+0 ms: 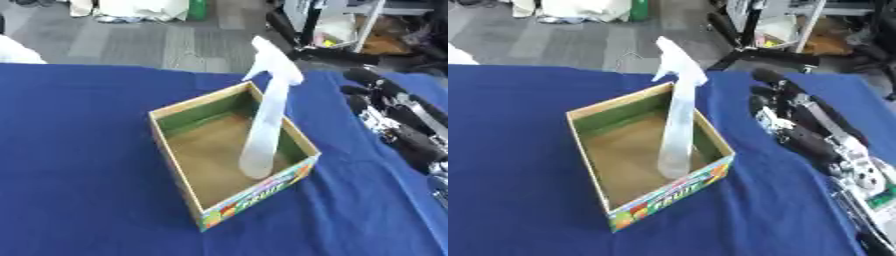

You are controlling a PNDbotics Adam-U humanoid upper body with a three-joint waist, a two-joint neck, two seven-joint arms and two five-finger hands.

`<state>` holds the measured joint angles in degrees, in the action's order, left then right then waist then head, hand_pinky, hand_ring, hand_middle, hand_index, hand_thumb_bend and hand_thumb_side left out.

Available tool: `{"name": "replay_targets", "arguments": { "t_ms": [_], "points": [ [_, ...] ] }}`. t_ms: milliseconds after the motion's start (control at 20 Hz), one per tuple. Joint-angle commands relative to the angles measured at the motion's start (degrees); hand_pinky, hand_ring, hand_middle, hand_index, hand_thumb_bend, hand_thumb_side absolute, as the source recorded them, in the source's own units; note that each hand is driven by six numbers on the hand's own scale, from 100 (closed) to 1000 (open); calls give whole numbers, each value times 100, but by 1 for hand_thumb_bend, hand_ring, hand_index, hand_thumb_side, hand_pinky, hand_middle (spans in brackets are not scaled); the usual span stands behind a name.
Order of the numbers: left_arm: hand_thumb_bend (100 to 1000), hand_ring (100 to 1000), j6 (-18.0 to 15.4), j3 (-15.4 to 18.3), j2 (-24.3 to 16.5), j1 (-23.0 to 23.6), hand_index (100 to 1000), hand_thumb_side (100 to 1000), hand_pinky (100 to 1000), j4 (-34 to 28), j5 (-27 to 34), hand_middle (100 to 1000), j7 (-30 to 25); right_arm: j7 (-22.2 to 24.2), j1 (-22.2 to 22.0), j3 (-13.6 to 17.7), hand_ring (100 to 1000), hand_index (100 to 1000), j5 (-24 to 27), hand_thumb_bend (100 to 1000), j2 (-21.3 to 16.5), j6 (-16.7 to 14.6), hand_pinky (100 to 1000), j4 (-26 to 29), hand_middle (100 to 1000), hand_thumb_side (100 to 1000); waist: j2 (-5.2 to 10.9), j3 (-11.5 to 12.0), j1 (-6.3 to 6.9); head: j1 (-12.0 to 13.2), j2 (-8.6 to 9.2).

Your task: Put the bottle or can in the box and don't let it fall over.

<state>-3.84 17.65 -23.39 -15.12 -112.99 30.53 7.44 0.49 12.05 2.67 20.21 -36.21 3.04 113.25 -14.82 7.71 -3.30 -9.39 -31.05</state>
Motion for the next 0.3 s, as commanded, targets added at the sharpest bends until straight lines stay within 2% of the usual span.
{"name": "replay_targets", "arguments": {
  "t_ms": [50,150,200,250,300],
  "points": [
    [414,1000,-26,79,-203,-21,806,611,956,-51,-35,1000,-20,-175,10,320,1000,999,403,100,-8,-270,1000,134,1000,528,108,-24,40,60,79],
    [415,1000,-35,81,-202,-11,806,612,956,-42,-40,1000,-29,-291,6,465,1000,999,634,100,61,-402,1000,134,1000,523,90,-39,56,71,72],
    [415,1000,-41,82,-201,-8,806,612,956,-38,-42,1000,-36,-355,9,538,1000,999,737,100,96,-466,1000,134,1000,598,81,-45,64,72,69],
    [415,1000,-47,83,-198,-4,806,613,956,-33,-43,1000,-43,-429,17,614,1000,998,816,100,142,-522,1000,134,1000,524,69,-51,76,72,70],
    [414,1000,-54,84,-194,-1,806,614,957,-27,-43,1000,-50,-499,23,679,1000,998,861,100,187,-555,1000,134,1000,524,59,-56,86,66,72]
  ]
}}
